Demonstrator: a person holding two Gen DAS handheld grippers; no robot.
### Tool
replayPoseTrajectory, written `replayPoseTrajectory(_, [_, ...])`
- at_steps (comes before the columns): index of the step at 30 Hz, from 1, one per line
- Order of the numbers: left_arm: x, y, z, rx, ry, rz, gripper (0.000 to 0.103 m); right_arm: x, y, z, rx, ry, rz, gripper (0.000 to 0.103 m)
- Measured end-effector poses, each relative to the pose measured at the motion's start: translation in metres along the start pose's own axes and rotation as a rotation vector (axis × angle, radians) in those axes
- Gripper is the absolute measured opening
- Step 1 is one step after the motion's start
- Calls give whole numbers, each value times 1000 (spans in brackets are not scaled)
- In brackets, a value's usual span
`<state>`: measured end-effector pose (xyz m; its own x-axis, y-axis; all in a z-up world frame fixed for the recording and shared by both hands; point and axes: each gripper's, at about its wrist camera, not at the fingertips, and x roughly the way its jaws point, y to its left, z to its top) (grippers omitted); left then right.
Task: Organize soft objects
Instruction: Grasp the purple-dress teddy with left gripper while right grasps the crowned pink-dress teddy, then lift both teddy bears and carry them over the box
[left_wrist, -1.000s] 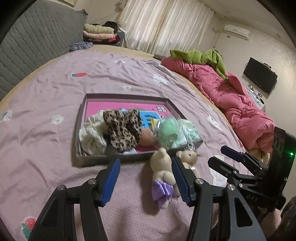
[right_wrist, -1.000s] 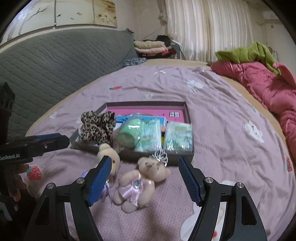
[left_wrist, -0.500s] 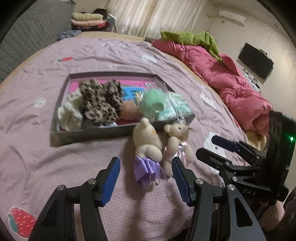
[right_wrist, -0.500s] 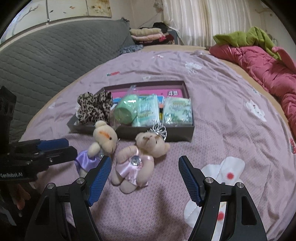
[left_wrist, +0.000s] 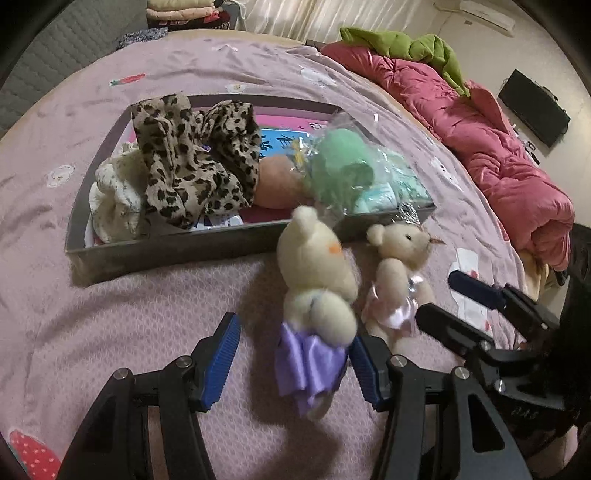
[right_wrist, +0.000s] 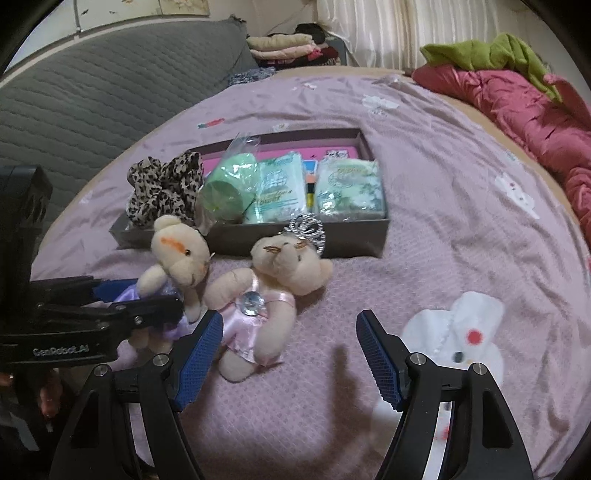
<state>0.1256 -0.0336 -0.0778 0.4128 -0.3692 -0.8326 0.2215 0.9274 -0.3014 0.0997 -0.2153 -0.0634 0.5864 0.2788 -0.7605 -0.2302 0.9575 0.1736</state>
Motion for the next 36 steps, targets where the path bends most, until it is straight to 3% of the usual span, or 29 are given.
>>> replayPoseTrajectory(4, [6, 10, 3, -23, 12, -23, 56, 15, 1, 4, 52, 20, 48, 76])
replayPoseTrajectory(9, [8, 16, 3, -29, 24, -35, 36, 38, 4, 11, 94, 52, 74, 76])
replayPoseTrajectory(12, [9, 21, 4, -49, 30, -63, 35, 43, 1, 15, 123, 56, 87, 76])
replayPoseTrajectory(13, [9, 22, 4, -50, 32, -69, 35, 43, 1, 16, 123, 51, 90, 73])
replayPoseTrajectory(16, [9, 20, 3, -38, 30, -68, 33, 42, 6, 18, 74, 47, 85, 42])
replayPoseTrajectory(17, [9, 18, 3, -32, 27, -60, 33, 41, 10, 19, 50, 46, 90, 41])
replayPoseTrajectory(24, [-4, 8, 4, -44, -1, -96, 31, 23, 24, 20, -41, 6, 102, 38])
replayPoseTrajectory(36, [-55, 5, 22, -6, -188, -75, 31, -30, 17, 48, -90, -168, 47, 38])
